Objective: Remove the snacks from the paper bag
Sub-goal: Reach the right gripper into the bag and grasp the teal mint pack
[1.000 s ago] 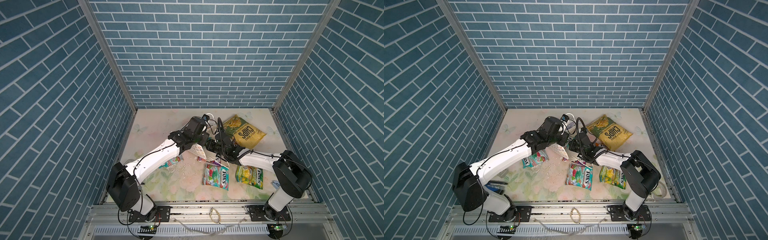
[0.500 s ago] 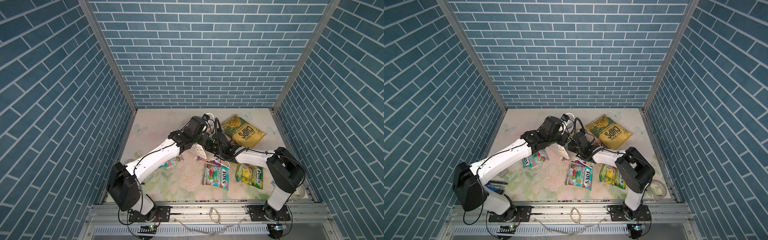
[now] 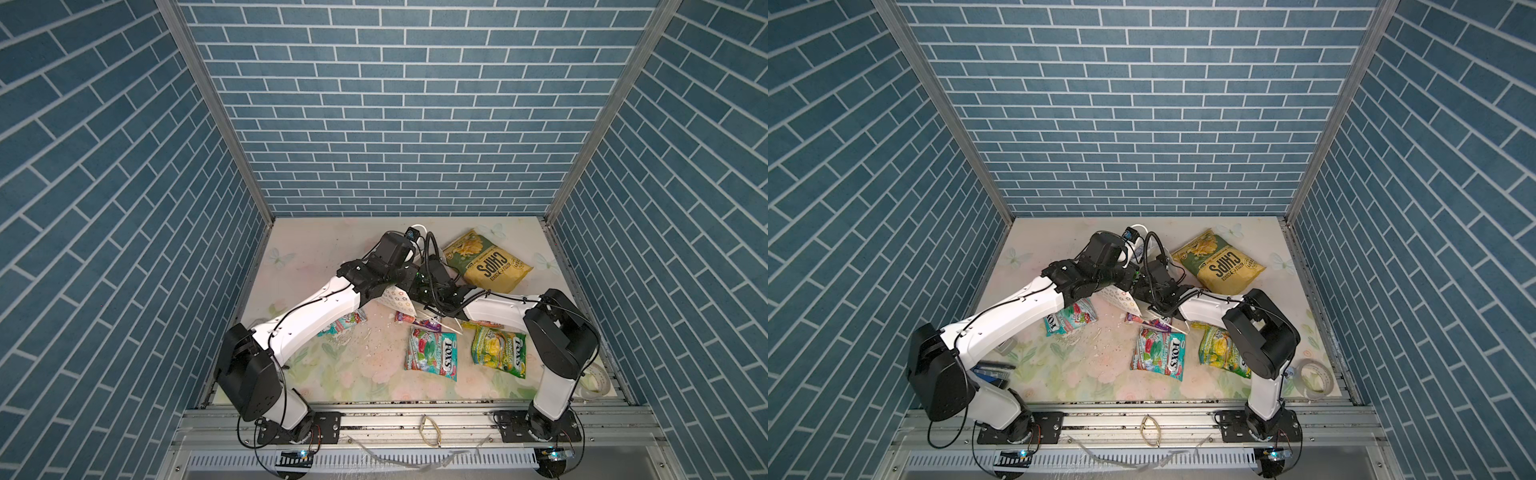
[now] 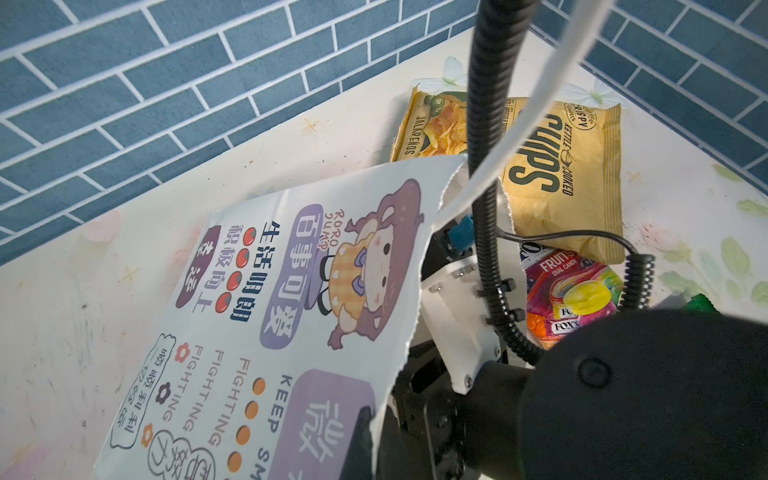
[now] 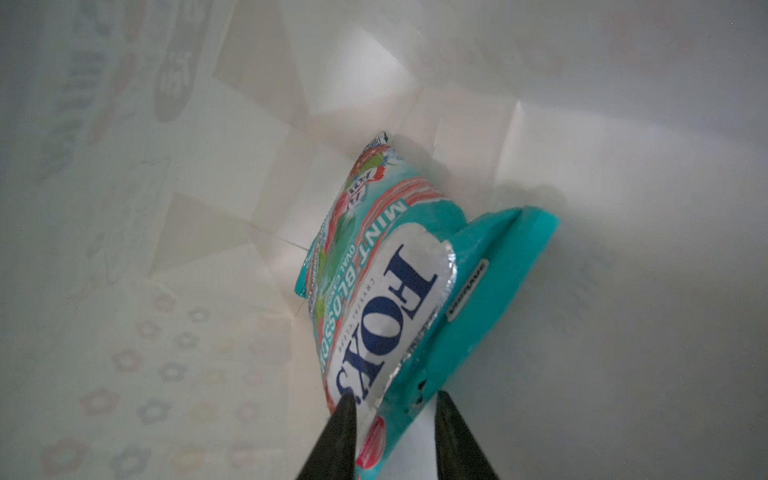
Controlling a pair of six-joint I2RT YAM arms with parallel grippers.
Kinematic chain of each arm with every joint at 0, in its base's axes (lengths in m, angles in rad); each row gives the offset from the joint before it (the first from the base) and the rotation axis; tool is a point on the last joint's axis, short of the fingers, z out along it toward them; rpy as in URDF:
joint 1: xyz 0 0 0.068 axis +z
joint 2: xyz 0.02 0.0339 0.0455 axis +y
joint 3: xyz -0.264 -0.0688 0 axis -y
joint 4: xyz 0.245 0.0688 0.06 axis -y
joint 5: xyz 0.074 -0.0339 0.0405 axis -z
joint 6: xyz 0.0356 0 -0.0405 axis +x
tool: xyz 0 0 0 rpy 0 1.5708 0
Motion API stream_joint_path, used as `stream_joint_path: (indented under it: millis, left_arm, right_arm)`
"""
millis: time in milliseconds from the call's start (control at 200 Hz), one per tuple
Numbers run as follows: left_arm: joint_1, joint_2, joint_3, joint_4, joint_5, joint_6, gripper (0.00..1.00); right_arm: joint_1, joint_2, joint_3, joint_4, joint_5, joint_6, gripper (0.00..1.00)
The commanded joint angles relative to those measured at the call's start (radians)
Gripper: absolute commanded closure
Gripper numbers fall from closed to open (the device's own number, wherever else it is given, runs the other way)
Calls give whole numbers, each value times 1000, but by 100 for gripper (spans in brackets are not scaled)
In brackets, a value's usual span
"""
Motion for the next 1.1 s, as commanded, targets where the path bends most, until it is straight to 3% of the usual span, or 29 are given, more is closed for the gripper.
stream_joint_path:
  millis: [0, 340, 520, 685, 1090]
  left_arm:
    - [-6, 9, 31, -3, 27, -5, 100]
    - [-6, 18, 38, 2, 42, -2, 100]
    - [-6, 30, 44, 13, 61, -4, 100]
    - [-6, 29, 39, 8, 60, -3, 100]
    - [-5, 17, 17, -9, 13, 19, 100]
  right_arm:
    - [-6, 29, 28, -43, 7, 41, 67]
    - [-29, 86, 50, -25, -25, 54, 68]
    - [-33, 101, 43, -1, -37, 56, 80]
    - [-40, 72, -6, 75, -40, 58, 100]
    - [-50, -101, -151, 267, -40, 6, 100]
